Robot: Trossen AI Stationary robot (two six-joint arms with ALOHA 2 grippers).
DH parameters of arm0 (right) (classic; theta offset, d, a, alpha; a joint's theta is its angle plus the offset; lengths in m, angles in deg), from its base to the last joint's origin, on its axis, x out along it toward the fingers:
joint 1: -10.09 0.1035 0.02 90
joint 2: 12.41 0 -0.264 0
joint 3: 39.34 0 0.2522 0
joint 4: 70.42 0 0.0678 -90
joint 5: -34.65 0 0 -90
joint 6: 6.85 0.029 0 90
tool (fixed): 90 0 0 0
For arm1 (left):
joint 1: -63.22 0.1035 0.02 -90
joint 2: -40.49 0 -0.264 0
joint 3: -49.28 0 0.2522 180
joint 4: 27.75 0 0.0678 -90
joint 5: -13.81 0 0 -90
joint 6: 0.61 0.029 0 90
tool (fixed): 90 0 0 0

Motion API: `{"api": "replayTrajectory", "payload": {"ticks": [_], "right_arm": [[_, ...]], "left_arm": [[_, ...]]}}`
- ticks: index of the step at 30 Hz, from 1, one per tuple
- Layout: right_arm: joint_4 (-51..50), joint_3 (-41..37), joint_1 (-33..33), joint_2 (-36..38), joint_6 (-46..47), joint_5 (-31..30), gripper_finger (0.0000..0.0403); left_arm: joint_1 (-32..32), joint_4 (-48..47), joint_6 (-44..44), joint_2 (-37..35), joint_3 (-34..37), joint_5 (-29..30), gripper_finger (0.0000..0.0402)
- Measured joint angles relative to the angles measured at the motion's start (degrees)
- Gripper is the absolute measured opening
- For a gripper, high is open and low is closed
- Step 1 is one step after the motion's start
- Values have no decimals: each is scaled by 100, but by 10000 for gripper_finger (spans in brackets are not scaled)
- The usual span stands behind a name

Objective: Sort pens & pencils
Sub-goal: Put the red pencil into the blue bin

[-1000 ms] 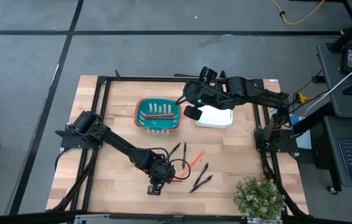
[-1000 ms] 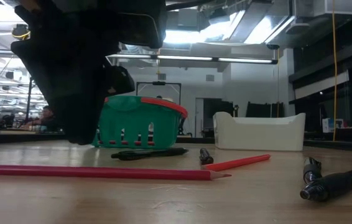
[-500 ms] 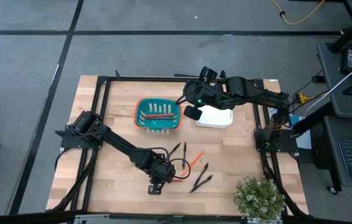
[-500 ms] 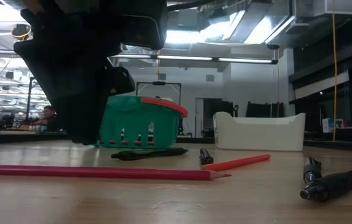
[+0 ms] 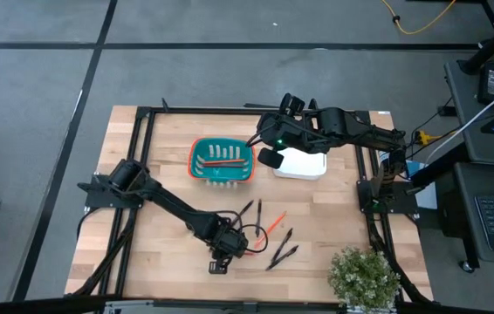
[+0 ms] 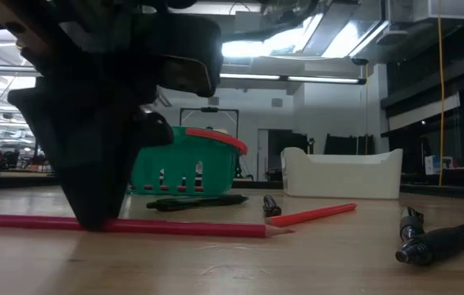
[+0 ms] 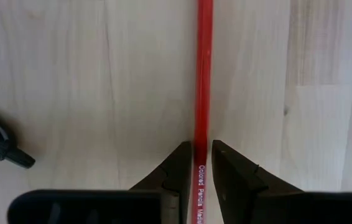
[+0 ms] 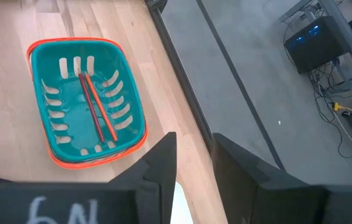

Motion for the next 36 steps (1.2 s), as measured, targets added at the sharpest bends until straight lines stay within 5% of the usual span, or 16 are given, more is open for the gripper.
{"api": "replayTrajectory", "payload": {"ticks": [36], "right_arm": [[1, 0, -1, 0, 7, -2, 102]], "left_arm": [[-20, 52, -270, 29, -4, 61, 12]]}}
